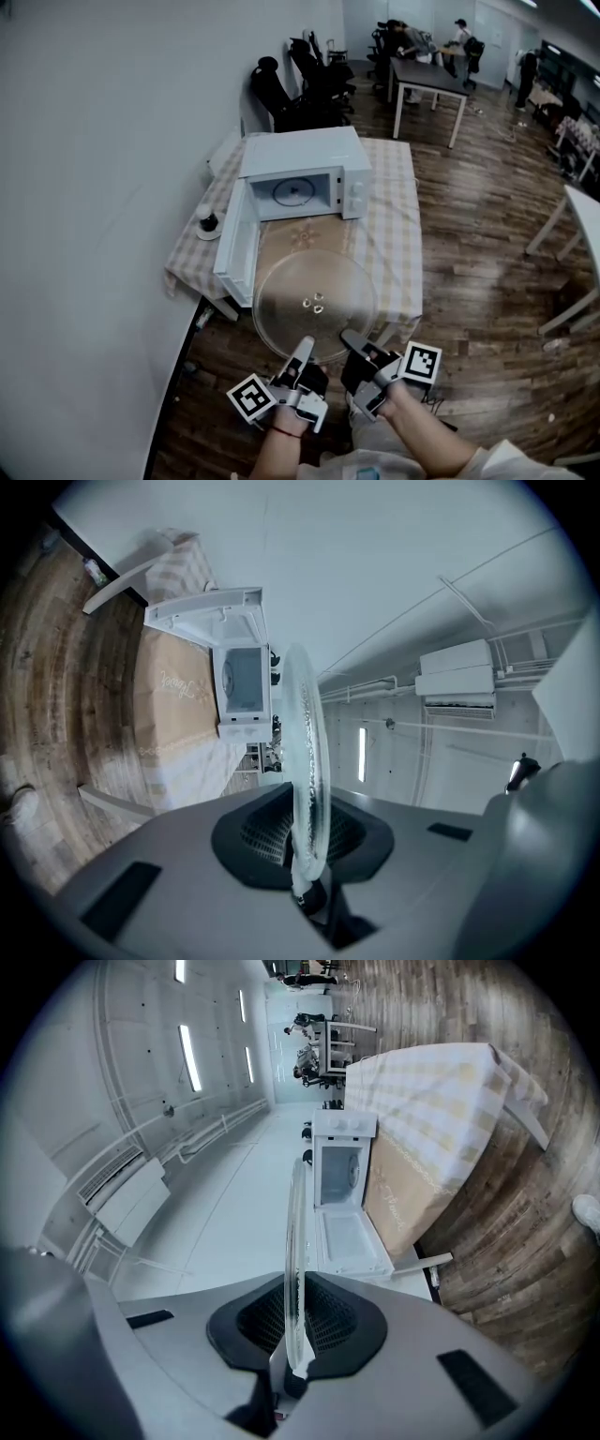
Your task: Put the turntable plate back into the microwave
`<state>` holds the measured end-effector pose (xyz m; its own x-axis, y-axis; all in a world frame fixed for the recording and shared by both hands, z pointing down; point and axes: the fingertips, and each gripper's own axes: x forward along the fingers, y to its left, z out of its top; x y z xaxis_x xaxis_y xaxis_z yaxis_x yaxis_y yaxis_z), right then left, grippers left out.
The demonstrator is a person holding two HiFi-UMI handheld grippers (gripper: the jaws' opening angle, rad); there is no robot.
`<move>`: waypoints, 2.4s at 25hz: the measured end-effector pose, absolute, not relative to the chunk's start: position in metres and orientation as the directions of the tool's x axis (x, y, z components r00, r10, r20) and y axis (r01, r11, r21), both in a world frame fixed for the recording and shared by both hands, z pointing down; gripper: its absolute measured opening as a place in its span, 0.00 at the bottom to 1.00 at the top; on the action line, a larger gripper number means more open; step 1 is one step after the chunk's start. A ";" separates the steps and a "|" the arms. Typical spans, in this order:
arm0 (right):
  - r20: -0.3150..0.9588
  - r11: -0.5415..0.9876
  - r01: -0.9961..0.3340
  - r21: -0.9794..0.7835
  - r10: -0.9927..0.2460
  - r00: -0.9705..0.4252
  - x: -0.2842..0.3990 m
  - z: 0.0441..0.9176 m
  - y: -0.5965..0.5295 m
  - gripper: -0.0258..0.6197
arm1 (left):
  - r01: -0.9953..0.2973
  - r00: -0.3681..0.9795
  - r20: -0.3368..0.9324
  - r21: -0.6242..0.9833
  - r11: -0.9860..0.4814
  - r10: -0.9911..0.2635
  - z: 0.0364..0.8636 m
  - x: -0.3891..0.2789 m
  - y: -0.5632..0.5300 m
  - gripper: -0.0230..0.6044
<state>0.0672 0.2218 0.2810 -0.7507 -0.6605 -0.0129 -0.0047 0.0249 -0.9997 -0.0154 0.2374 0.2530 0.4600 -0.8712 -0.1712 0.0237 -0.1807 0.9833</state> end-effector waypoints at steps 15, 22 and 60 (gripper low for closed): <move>-0.017 0.014 0.010 -1.000 -0.653 -0.757 0.072 0.301 0.119 0.11 | 0.025 0.458 -0.154 0.987 -0.161 -0.876 0.272 -0.009 0.134 0.08; 0.000 0.011 -0.009 -1.000 -0.629 -0.777 0.077 0.316 0.079 0.11 | 0.017 0.434 -0.149 0.987 -0.157 -0.888 0.288 -0.005 0.095 0.08; -0.083 0.100 0.030 -0.995 -0.584 -0.807 0.024 0.386 -0.059 0.11 | -0.015 0.411 -0.166 0.982 -0.188 -0.897 0.367 -0.057 -0.040 0.08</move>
<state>0.0241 -0.0595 0.3865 -0.8074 -0.5841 -0.0830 0.0300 0.0999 -0.9945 -0.0573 -0.0397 0.3674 0.4106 -0.8966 -0.1658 -0.0150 -0.1885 0.9820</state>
